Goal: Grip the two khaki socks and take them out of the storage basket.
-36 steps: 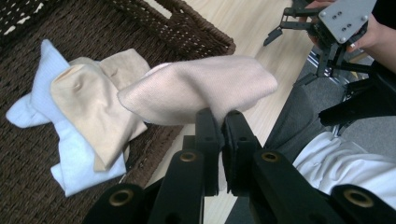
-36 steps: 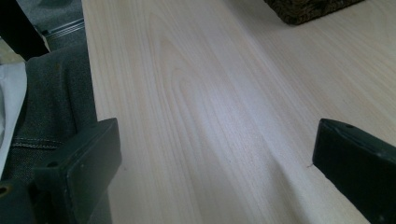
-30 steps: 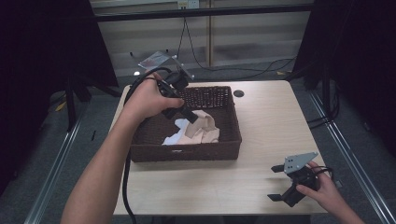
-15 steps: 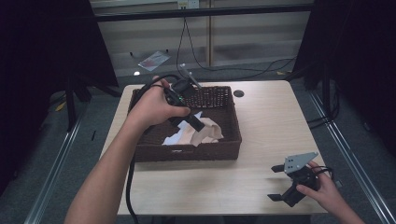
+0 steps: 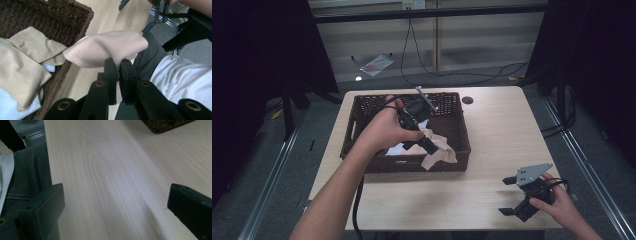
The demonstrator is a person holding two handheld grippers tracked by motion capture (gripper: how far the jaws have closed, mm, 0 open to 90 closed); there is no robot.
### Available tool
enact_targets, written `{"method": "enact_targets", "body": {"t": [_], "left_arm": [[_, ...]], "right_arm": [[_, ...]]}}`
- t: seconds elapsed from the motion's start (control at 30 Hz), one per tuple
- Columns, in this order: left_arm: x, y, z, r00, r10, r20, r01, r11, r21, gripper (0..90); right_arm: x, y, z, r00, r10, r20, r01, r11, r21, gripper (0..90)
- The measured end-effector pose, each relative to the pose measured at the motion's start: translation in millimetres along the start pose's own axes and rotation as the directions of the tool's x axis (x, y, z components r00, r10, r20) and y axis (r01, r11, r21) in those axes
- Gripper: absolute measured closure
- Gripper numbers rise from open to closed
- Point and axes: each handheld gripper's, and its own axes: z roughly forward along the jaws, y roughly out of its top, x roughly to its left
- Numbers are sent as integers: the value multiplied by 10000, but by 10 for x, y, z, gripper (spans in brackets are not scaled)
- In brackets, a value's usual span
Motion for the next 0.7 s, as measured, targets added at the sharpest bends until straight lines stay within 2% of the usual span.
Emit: {"method": "enact_targets", "body": {"t": [0.23,0.27,0.33,0.4,0.43,0.47,0.7], "left_arm": [[-55,-6,202,9998,214,-28,-214,9997,138,847],[-46,-4,215,9994,359,1,-359,9991,215,846],[-55,-9,250,9996,289,-11,-289,9993,247,846],[-52,-13,297,9992,395,42,-396,9987,320,846],[-51,-22,367,9990,436,51,-438,9980,445,846],[-58,-31,402,9996,294,-13,-294,9989,376,845],[-1,-74,569,9997,198,133,-204,9986,483,843]], "right_arm": [[-3,0,-4,10000,-30,-24,30,10000,-25,9],[-2,0,-4,10000,-32,-25,32,10000,-24,9],[-2,-1,-5,10000,-30,-18,30,10000,-23,9],[-2,-1,-6,10000,-30,-20,30,10000,-35,9],[-2,-1,-5,10000,-34,-27,34,10000,-24,9],[-2,0,-4,10000,-33,-30,33,10000,-27,10],[-1,0,-5,10000,-22,-32,22,10000,-27,9]]}}
